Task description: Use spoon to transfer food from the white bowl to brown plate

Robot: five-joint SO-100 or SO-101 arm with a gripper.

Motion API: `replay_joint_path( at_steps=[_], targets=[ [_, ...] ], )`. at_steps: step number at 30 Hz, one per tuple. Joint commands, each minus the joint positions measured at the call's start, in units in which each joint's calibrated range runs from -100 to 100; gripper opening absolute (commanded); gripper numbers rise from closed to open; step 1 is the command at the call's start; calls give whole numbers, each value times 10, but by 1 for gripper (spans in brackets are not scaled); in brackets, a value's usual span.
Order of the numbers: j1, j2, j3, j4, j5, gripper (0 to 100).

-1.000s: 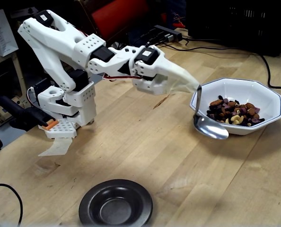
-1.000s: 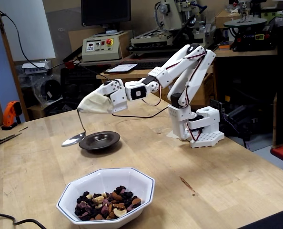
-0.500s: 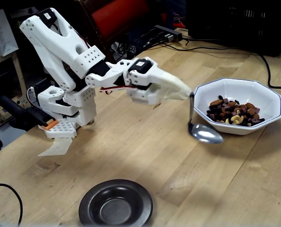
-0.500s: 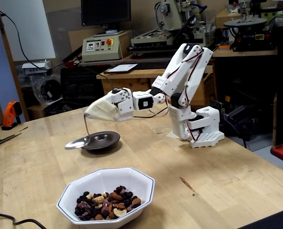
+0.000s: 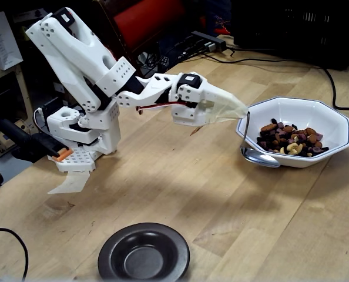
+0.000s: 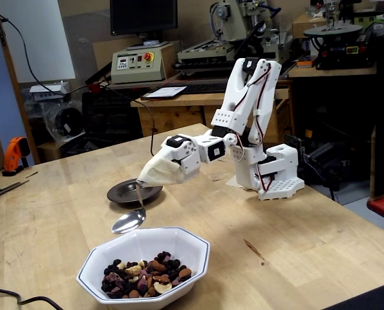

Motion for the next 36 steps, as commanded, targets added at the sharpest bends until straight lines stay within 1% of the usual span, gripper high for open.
replay_joint_path(
  at_steps=[1,11,21,32,36],
  targets=[
    [-11,-3,-13,-14,-1,4],
    [-10,-10,-21,-12,-1,4],
    [34,-2,-141,-7,1,4],
    [31,-2,-95,-8,-1,4],
    [-6,-2,-91,-8,-1,4]
  ],
)
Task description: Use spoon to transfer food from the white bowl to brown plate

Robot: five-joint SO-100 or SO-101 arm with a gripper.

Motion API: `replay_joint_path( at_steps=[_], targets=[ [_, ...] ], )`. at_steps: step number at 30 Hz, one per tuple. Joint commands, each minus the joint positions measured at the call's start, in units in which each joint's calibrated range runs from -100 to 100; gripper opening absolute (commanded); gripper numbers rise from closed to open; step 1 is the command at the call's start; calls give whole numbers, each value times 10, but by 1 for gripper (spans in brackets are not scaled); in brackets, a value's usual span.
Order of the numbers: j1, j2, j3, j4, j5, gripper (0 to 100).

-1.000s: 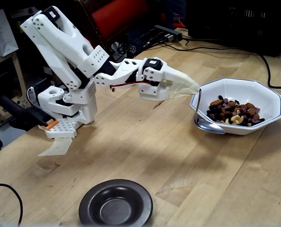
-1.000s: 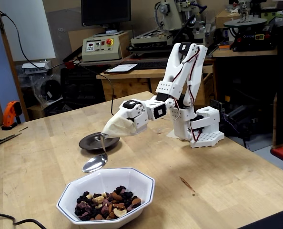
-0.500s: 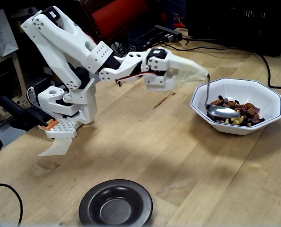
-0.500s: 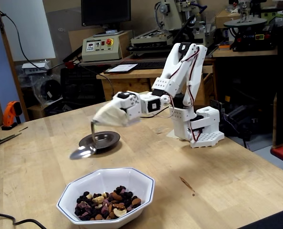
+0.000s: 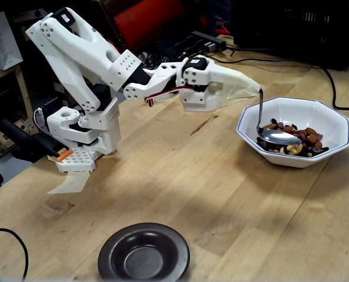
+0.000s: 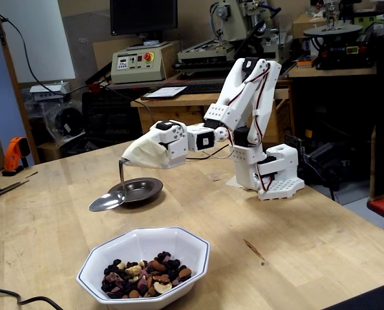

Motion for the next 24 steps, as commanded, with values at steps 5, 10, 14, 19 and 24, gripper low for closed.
replay_joint_path(
  at_steps=[5,10,14,19,24],
  targets=[
    [-60,-1,-13,-8,1,4],
    [-69,0,-6,-8,1,4],
    [-70,38,-6,-13,1,4],
    [-70,107,-13,-15,1,4],
    [-70,121,-13,-15,1,4]
  ],
)
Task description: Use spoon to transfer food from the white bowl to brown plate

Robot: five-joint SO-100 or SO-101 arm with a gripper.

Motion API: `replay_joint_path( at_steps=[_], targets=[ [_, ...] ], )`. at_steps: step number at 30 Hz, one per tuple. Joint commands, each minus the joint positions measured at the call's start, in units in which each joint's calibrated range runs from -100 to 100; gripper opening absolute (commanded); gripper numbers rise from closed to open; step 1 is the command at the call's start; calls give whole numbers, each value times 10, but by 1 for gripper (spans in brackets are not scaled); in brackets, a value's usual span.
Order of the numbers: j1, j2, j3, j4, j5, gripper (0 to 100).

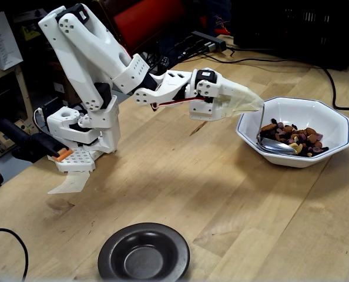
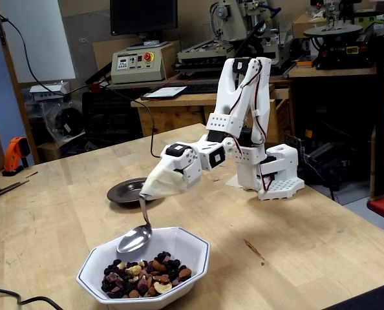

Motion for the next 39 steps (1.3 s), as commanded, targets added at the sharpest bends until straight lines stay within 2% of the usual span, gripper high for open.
replay_joint_path(
  at_steps=[1,12,26,39],
  targets=[
    [-3,-1,-12,-11,1,4],
    [-66,6,-12,-12,6,4],
    [-68,0,-12,-12,6,4],
    [-76,5,-15,-12,49,4]
  ],
)
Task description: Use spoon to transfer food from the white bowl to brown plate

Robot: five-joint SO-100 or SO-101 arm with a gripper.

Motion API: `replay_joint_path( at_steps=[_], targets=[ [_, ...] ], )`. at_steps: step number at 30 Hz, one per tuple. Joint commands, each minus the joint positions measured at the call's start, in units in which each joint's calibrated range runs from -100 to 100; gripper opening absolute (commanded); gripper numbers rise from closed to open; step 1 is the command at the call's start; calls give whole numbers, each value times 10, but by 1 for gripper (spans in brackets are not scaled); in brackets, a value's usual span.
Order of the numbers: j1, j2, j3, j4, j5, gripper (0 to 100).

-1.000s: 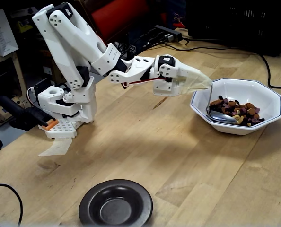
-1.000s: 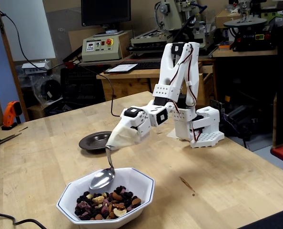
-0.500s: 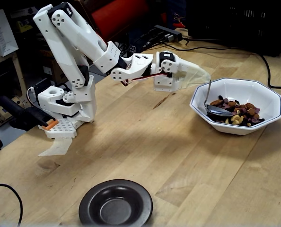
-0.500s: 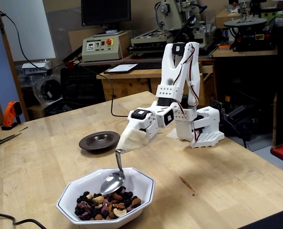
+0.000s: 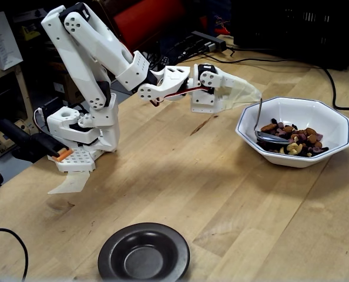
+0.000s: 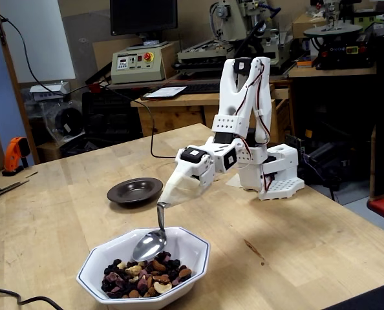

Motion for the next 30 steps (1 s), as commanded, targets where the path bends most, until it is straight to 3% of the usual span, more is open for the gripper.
replay_joint_path(
  at_steps=[1,12,17,30],
  targets=[
    [-5,-3,-20,-10,5,4],
    [-46,92,-132,-10,8,4],
    [-61,145,-170,-10,42,4],
    [-58,148,-173,-10,54,4]
  ],
)
